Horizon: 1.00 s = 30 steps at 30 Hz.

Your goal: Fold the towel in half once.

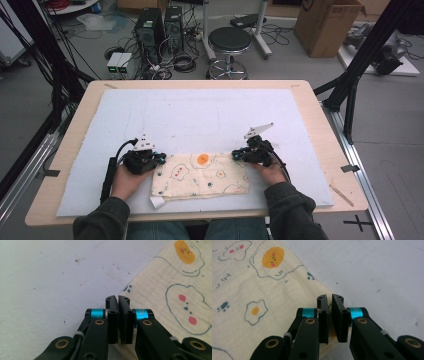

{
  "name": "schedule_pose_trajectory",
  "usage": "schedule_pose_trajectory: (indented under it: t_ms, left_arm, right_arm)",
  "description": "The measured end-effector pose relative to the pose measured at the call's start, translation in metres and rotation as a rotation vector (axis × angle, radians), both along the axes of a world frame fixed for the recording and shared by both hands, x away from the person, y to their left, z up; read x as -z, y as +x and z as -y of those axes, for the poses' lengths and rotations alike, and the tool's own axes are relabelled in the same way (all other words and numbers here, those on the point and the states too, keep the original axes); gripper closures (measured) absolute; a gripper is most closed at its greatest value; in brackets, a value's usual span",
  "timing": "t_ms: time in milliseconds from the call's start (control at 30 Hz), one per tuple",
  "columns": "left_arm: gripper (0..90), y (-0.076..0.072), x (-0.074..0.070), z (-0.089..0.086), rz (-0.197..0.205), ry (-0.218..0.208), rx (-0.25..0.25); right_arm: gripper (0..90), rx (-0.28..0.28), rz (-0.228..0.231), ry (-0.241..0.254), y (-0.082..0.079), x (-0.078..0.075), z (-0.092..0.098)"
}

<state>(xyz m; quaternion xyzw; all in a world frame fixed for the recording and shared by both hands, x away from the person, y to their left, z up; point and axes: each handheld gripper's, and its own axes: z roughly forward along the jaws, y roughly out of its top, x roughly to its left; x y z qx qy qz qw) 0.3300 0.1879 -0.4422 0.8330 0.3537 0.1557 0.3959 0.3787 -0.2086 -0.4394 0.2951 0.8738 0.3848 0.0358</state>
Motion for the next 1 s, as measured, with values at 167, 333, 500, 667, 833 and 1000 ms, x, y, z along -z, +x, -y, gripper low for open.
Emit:
schedule_pose_trajectory:
  t_ms: [167, 333, 500, 667, 833, 1000]
  left_arm:
    - [86.4, 0.0, 0.001, -0.003, -0.008, -0.023, -0.007]
    - [85.8, -0.001, 0.001, -0.002, -0.002, -0.018, -0.013]
    - [82.2, -0.002, 0.0, -0.002, 0.008, -0.025, 0.001]
    - [77.7, -0.004, -0.007, -0.005, 0.024, -0.099, 0.005]
    - [72.2, -0.007, -0.017, -0.007, 0.049, -0.144, 0.027]
    - [63.8, -0.009, -0.026, -0.01, 0.056, -0.206, 0.035]
  right_arm:
    - [83.8, 0.009, 0.005, 0.008, -0.003, 0.001, 0.008]
    - [83.5, 0.015, 0.02, 0.002, -0.005, 0.001, 0.008]
    - [80.3, 0.016, 0.007, 0.02, -0.004, 0.001, 0.009]
    - [71.0, 0.007, 0.008, 0.039, -0.006, -0.001, 0.009]
    - [66.2, 0.014, 0.042, 0.118, -0.01, -0.01, 0.014]
    - [53.8, 0.026, 0.074, 0.162, -0.015, -0.022, 0.015]
